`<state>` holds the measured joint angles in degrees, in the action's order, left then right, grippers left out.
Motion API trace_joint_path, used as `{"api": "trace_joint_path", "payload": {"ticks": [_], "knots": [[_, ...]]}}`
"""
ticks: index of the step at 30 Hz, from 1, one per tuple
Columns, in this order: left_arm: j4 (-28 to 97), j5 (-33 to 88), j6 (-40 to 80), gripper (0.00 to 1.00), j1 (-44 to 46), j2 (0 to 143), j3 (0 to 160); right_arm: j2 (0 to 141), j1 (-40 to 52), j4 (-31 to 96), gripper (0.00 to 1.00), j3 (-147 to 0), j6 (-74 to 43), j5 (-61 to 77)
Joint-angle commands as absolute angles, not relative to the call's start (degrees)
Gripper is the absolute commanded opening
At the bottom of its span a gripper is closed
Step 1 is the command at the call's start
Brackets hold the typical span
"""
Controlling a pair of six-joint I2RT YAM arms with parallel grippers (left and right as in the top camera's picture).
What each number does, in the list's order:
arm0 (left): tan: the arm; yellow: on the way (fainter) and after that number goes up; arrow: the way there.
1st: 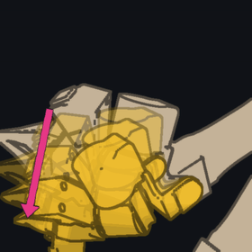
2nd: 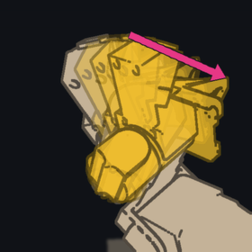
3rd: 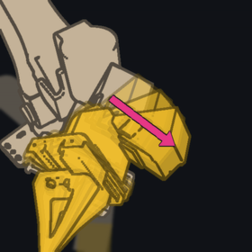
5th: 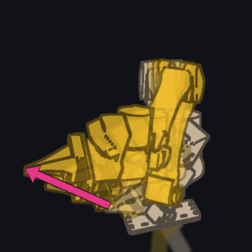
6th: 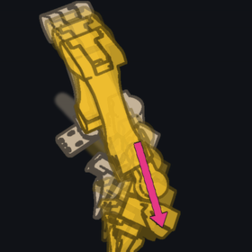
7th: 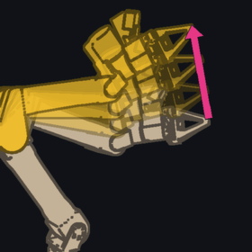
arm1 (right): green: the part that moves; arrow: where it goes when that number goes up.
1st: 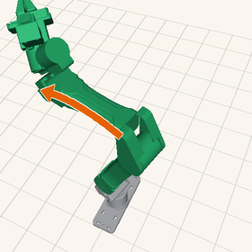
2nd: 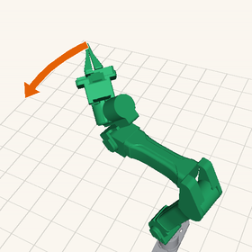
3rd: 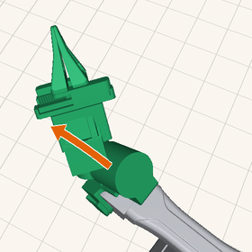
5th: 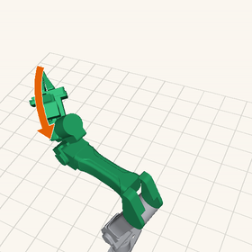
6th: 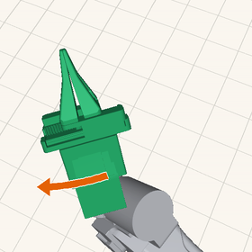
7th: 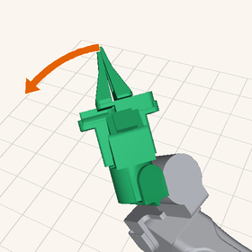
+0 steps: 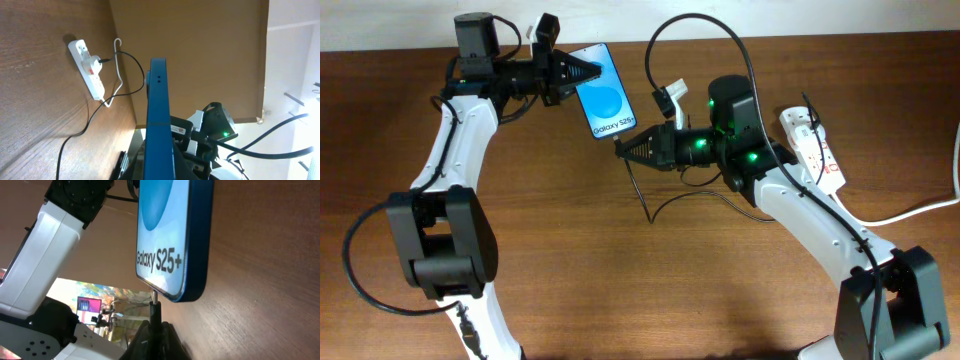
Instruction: Plug charger to phone and switch on socket
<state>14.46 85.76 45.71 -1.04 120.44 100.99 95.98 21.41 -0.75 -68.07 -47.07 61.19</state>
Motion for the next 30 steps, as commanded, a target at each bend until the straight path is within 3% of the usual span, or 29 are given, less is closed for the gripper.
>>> {"api": "trace_joint_path", "payload": {"ticks": [1,30], "knots": [[14.13,88.4,45.82,0.0,-0.95,117.71,101.3,96.23,20.49,-1.13,0.04,-68.1,-47.07,62.7],[13.72,89.23,45.82,0.0,-0.25,117.71,101.3,96.23,20.23,-1.39,0.04,-68.1,-47.05,64.05]]}}
